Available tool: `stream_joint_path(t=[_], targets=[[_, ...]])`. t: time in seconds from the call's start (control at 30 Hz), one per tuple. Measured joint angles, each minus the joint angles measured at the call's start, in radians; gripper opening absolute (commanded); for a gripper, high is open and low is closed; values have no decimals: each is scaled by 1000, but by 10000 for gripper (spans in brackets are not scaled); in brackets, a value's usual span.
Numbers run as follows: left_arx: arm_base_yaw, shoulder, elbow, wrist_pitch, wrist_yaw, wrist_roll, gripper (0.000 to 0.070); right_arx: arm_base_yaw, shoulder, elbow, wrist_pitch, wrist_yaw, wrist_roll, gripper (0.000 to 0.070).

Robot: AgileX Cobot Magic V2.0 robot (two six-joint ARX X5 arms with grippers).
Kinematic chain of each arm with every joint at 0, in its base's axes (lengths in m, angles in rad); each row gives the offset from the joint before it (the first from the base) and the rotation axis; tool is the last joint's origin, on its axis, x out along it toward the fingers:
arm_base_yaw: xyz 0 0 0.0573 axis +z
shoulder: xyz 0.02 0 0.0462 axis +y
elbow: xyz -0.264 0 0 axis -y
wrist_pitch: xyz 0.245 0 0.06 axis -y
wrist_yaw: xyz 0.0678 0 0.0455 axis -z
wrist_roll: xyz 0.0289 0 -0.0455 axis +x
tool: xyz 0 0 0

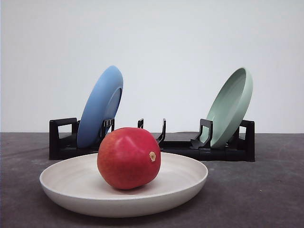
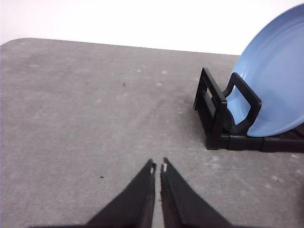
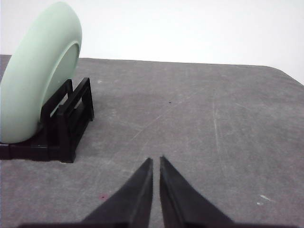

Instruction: Place pomegranate in white plate

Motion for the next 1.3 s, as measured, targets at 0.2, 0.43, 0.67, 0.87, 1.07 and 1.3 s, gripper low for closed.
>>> stream_joint_path(t=[0.2,0.43,0.67,0.87,1.07,1.3], targets=[[0,0,0,0,0,0,0,0,0,0,0,0,0,21],[0,0,0,0,0,0,0,0,0,0,0,0,0,21],[0,0,0,0,0,0,0,0,0,0,0,0,0,21],[0,0,0,0,0,0,0,0,0,0,0,0,0,21],[0,0,0,0,0,0,0,0,0,0,0,0,0,21],[0,0,0,0,0,0,0,0,0,0,0,0,0,21]])
